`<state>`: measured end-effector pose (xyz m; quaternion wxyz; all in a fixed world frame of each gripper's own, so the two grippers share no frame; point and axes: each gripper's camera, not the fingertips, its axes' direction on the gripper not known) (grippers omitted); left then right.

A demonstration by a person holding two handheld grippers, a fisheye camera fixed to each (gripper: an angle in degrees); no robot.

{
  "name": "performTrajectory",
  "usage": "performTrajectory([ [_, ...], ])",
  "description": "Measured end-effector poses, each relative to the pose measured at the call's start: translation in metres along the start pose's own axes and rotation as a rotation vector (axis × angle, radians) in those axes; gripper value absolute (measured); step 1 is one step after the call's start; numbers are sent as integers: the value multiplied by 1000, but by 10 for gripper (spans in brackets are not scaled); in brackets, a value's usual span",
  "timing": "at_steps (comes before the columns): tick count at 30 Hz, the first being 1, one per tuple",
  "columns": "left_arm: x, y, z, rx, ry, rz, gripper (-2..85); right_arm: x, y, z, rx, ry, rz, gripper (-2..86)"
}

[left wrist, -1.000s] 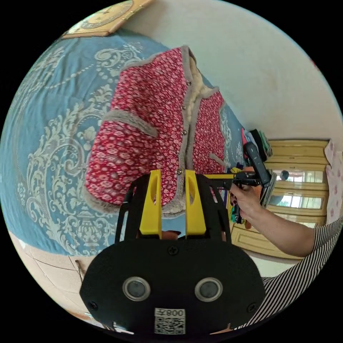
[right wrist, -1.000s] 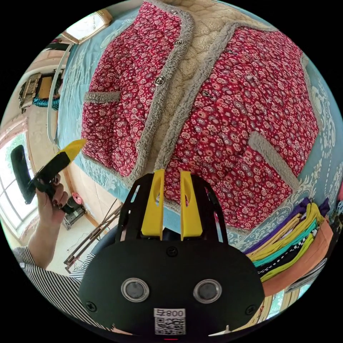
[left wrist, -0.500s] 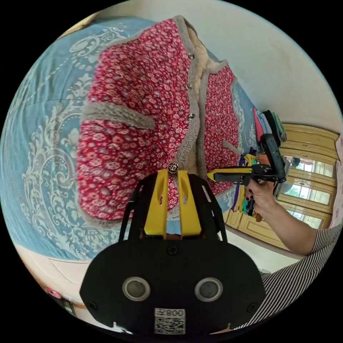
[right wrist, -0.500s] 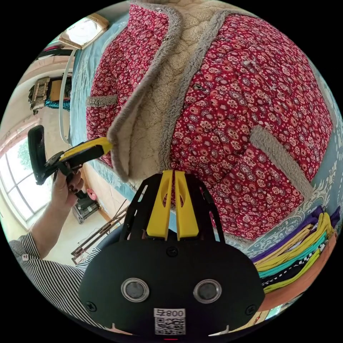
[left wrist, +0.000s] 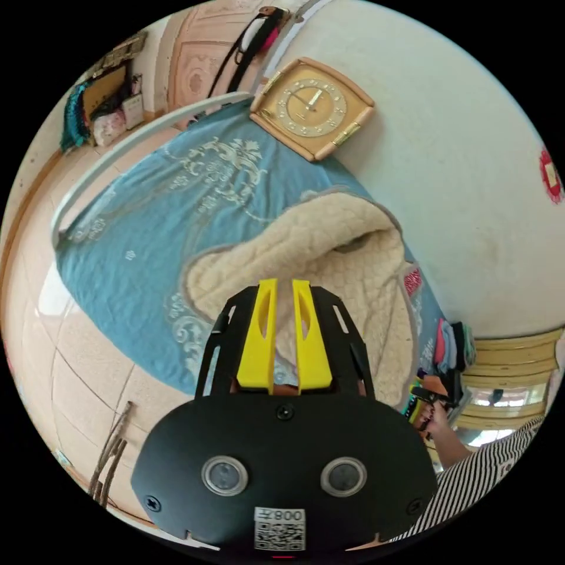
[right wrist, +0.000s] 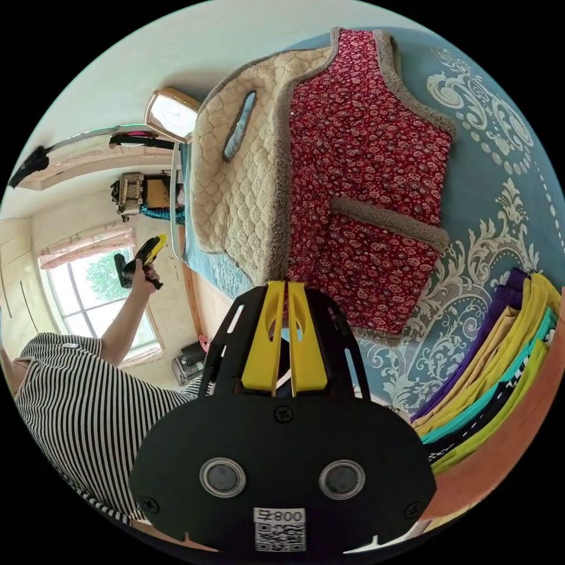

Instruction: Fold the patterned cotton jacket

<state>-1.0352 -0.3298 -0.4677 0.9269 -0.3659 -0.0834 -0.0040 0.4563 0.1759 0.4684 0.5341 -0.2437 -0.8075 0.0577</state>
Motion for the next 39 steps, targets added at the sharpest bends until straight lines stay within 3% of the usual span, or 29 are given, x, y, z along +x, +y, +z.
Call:
performTrajectory([
  [3,58,35,89,-300,300,136,90,6,-17,15,-68,7,-38,6],
  [7,132,76,205,-600,468,238,127,20,-39,33,-150,-14,-43,7],
  [10,157,90,271,-739,409,308,119,27,-54,36,-186,-42,-69,6],
  [12,159,93,300,-802,420,303,98,32,-61,28,-214,88,-62,4],
  [21,143,92,355,-858,489,267,68,83,-111,-81,146,403,147,78],
  [27,151,92,379,-907,543,302,64,80,-159,-74,25,625,94,49],
  [35,179,111,391,-950,664,390,55,79,-150,-152,-5,514,-4,22],
  [39,170,123,434,-949,439,438,60,116,-157,-159,4,311,119,30],
])
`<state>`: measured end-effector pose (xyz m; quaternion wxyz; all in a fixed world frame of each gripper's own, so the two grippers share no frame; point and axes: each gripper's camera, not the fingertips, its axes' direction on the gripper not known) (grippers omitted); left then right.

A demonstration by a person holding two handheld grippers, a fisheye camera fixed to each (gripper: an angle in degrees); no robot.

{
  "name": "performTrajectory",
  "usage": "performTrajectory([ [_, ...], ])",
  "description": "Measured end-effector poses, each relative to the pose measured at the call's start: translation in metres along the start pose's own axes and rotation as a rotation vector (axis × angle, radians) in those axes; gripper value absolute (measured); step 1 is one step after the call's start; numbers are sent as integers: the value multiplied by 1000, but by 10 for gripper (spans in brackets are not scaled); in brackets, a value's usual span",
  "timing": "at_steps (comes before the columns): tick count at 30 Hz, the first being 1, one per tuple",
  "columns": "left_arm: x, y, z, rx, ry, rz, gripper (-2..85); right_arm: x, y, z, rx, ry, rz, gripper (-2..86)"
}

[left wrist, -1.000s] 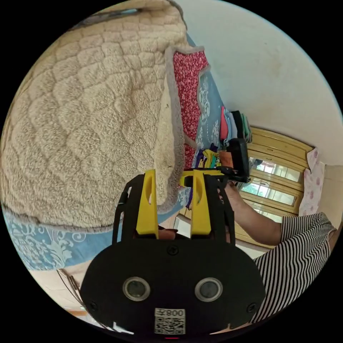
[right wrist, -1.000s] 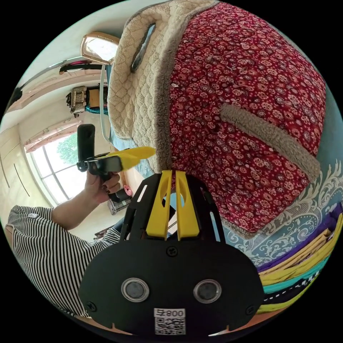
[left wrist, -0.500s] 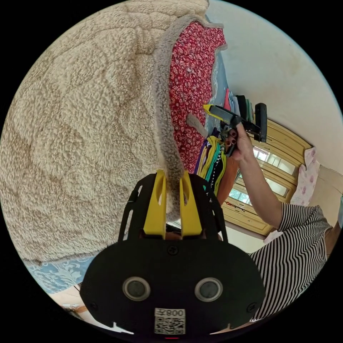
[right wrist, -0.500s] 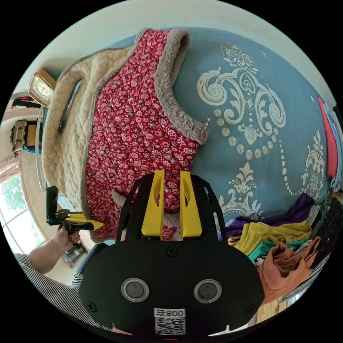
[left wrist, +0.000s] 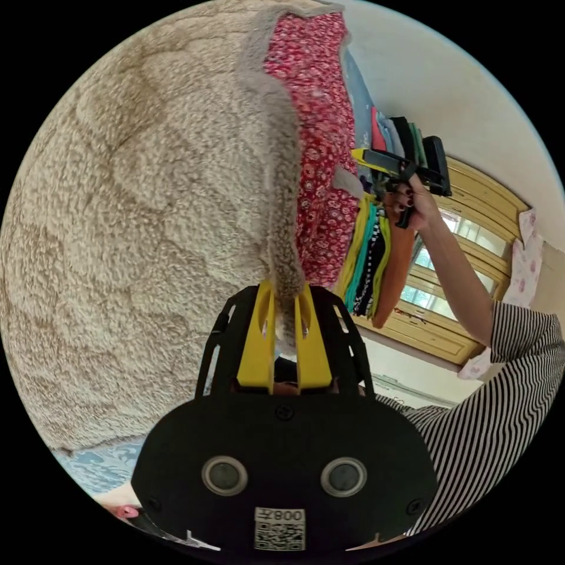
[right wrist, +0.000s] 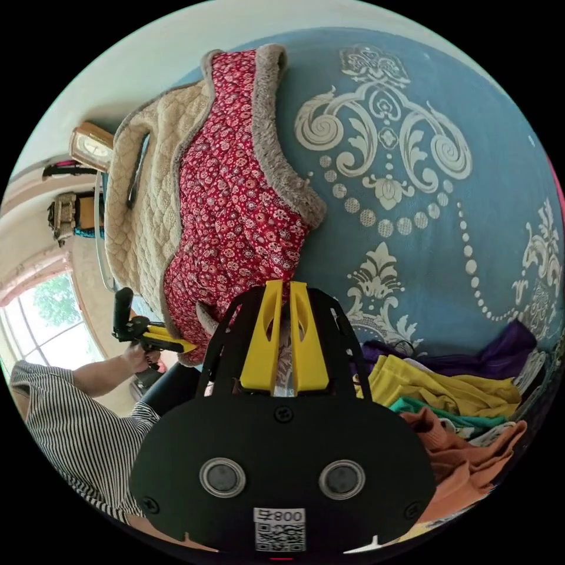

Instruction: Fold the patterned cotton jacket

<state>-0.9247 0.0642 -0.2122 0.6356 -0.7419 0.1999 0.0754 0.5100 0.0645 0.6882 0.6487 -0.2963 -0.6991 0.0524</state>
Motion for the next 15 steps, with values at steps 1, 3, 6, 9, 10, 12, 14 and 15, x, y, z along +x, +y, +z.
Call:
performTrajectory([
  [1,-14,-3,3,7,48,-57,63,3,-3,1,-7,-18,21,32],
  [3,-22,-4,4,34,114,-69,65,2,-10,-3,-1,-28,48,38],
  [6,-20,-1,1,49,86,-38,69,-4,-9,-21,31,13,44,39],
  [9,-22,3,0,65,103,-46,66,-9,-5,-47,116,41,75,34],
  [10,-23,4,0,73,109,-54,63,-13,-6,-51,132,38,68,35],
  [12,-27,4,3,67,110,-70,60,-34,-17,-62,193,19,2,42],
  [14,-30,5,5,70,124,-84,60,-56,-35,-63,205,11,-76,49],
  [15,-31,5,6,76,133,-88,59,-72,-50,-60,205,18,-124,54],
])
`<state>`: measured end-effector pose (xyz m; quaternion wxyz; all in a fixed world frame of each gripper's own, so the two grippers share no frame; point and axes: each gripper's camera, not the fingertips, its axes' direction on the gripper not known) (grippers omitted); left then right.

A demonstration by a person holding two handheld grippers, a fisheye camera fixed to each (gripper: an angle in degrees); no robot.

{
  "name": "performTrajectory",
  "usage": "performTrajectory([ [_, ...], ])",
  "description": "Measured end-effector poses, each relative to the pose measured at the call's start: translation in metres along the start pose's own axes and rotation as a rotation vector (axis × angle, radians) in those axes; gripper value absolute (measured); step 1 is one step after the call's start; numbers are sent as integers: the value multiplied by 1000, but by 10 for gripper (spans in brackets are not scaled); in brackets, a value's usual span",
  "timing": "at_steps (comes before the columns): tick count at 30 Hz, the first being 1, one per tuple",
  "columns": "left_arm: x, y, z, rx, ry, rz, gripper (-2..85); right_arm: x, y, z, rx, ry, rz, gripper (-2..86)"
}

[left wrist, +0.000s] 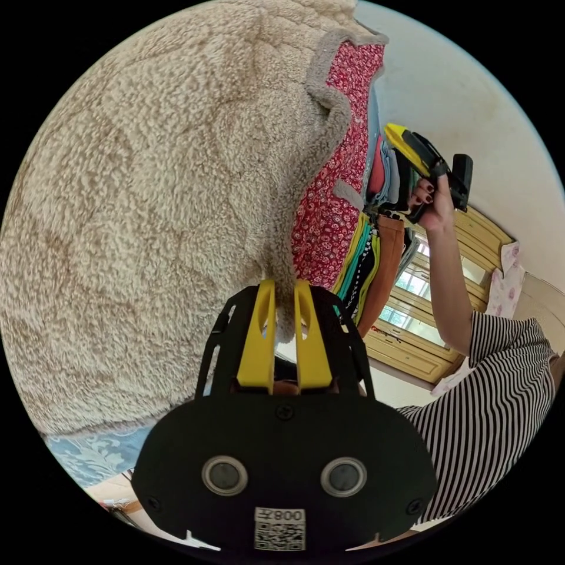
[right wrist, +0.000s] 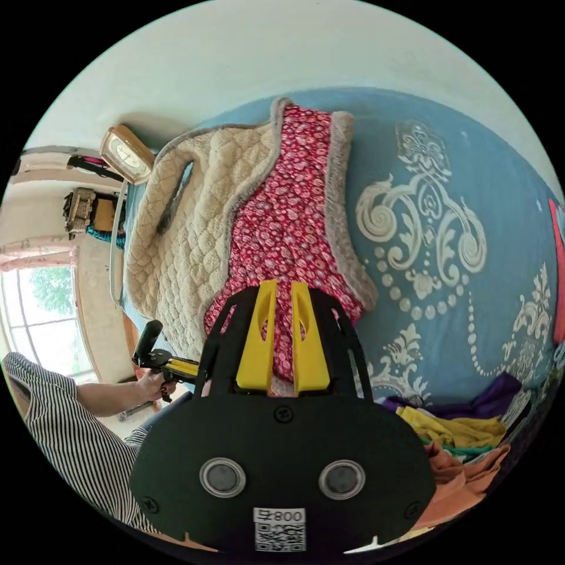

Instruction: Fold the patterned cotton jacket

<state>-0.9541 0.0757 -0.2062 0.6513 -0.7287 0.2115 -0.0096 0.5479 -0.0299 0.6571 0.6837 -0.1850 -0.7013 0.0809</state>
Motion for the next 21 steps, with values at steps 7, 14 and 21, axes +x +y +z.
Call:
performTrajectory([
  [7,3,-1,4,5,-8,7,53,-69,-77,43,-26,70,-134,86],
  [14,15,6,0,11,-29,28,45,-94,-98,51,-52,130,-143,38],
  [21,22,25,-14,34,-116,18,58,-113,-114,58,-75,90,-132,44],
])
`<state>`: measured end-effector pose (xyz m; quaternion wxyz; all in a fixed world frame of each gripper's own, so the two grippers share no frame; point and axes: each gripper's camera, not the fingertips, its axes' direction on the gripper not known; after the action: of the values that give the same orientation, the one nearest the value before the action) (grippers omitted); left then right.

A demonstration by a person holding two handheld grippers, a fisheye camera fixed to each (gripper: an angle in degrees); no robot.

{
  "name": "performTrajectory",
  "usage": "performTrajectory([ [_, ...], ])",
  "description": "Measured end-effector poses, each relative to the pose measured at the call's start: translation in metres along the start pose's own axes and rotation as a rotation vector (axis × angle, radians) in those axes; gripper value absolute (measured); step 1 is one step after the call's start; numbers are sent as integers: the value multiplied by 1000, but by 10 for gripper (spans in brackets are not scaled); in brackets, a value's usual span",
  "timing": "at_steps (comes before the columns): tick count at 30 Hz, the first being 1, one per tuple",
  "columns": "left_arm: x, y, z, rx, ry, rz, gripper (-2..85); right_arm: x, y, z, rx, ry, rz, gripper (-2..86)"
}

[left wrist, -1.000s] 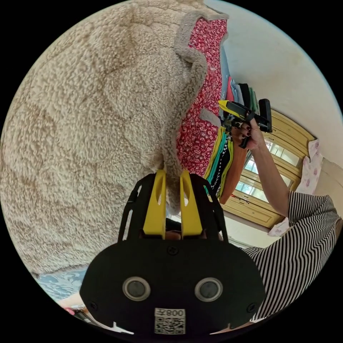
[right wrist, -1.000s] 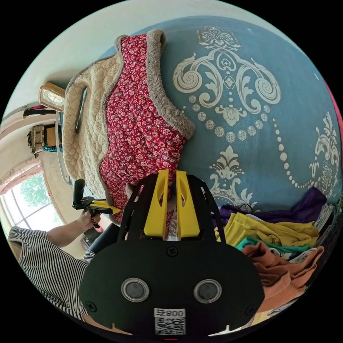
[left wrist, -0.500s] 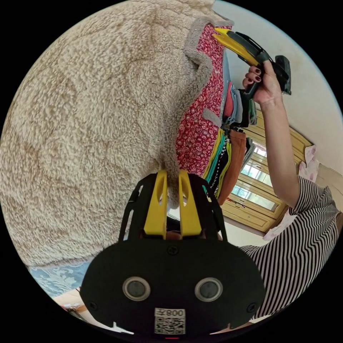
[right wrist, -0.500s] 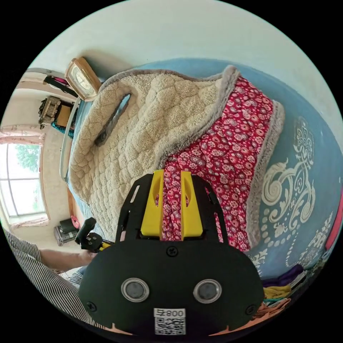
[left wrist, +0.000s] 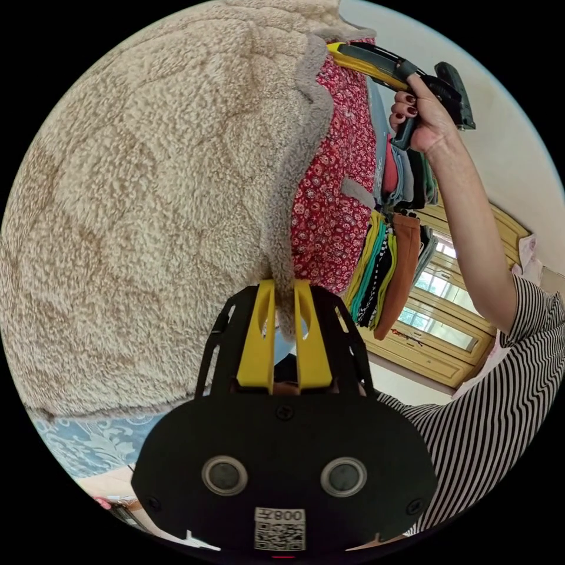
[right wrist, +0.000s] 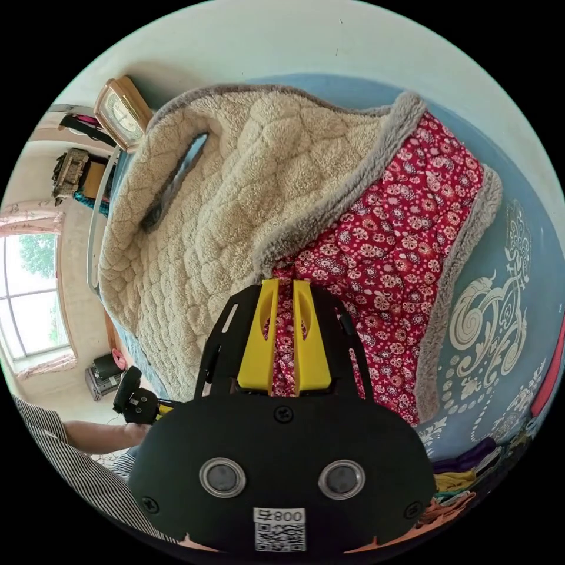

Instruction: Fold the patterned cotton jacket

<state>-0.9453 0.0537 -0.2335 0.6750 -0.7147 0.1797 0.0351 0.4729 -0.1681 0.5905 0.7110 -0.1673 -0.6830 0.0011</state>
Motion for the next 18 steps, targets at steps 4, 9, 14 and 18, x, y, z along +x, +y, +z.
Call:
performTrajectory([
  [4,13,18,-20,49,-70,1,57,-5,-9,-7,24,-75,28,42],
  [9,36,38,-53,133,-187,35,39,-10,-9,-43,194,-8,47,24],
  [14,68,32,-73,161,-253,196,19,-3,-50,-47,229,161,116,10],
  [18,89,19,-62,86,-404,299,6,-12,-91,-10,100,248,112,2],
])
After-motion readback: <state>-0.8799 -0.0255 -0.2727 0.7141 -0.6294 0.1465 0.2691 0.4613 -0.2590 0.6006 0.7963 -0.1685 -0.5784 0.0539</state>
